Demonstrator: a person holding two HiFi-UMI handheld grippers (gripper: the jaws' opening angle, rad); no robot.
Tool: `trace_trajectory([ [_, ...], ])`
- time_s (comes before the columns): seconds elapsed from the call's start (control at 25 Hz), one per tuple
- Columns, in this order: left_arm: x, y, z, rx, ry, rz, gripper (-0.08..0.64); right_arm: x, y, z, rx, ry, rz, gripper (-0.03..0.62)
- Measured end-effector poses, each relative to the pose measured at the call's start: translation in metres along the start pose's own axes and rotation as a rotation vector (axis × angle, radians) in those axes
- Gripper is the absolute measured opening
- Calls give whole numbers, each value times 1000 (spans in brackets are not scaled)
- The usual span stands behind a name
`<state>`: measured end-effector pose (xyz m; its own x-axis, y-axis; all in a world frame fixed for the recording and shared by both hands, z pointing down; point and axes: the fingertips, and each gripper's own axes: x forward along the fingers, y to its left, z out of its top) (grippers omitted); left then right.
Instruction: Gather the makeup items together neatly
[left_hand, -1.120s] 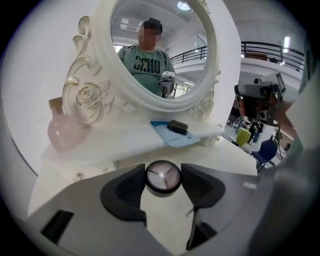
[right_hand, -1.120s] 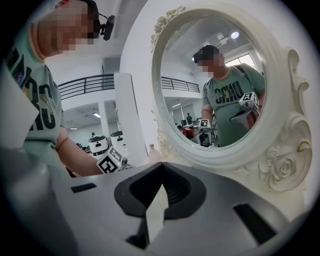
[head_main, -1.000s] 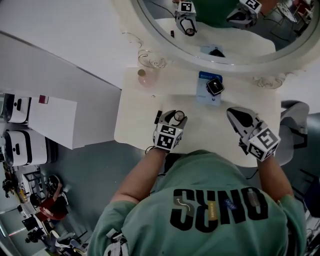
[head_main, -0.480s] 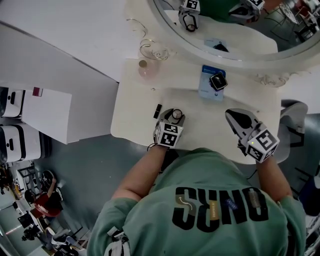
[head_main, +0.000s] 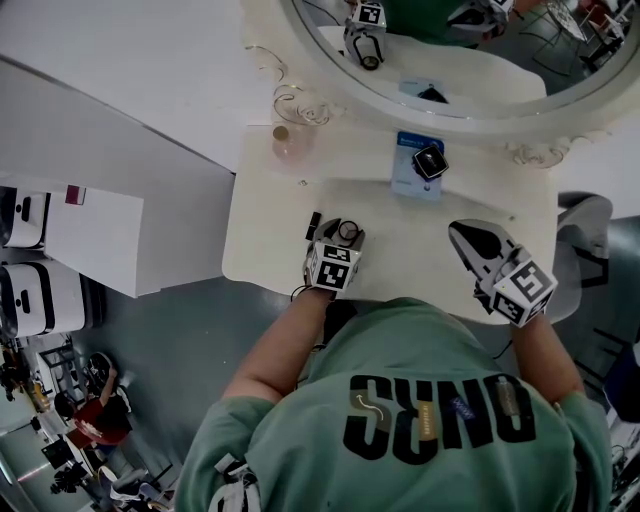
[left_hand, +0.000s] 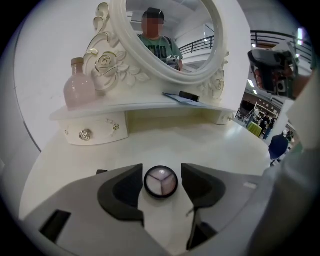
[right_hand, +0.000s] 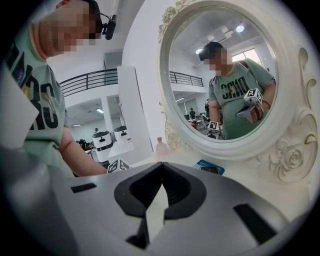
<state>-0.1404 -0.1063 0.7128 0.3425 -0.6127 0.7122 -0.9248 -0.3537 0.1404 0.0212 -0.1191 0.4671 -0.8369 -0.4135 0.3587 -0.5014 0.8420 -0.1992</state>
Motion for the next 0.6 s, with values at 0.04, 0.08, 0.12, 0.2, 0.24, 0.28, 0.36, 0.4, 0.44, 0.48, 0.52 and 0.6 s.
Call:
trace_trajectory([
  [0.04, -2, -1, 1, 1, -2, -3, 236, -2, 0, 1, 0, -6, -5, -6],
  [0.08, -4, -2, 4, 4, -7, -6, 236, -4, -1, 2, 1, -13, -11, -6],
  [0.12, -8, -3, 8, 9, -14, -8, 236, -6, -2, 3, 3, -19, -16, -6],
  [0.2, -19, -8, 23, 21, -29, -18, 236, -11, -4, 6, 10, -31, -29, -6],
  [0.24, -24, -12, 31, 27, -39, -25, 236, -14, -6, 7, 14, -37, -36, -6],
  [0.28, -28, -16, 40, 31, -52, -34, 236, -17, -7, 8, 17, -45, -42, -6],
  [0.36, -34, -25, 62, 40, -84, -58, 238, -24, -10, 10, 22, -61, -56, -6],
  [0.4, -37, -30, 75, 49, -102, -74, 238, -28, -11, 11, 26, -68, -63, -6],
  [0.44, -38, -35, 89, 63, -119, -92, 236, -31, -13, 11, 30, -74, -71, -6],
  [0.48, -39, -39, 104, 82, -133, -111, 238, -36, -15, 12, 35, -81, -80, -6],
  [0.52, -38, -45, 119, 105, -144, -132, 238, -40, -17, 12, 40, -89, -89, -6],
  [0.6, -33, -57, 146, 158, -156, -173, 238, -50, -23, 11, 52, -102, -111, -6],
])
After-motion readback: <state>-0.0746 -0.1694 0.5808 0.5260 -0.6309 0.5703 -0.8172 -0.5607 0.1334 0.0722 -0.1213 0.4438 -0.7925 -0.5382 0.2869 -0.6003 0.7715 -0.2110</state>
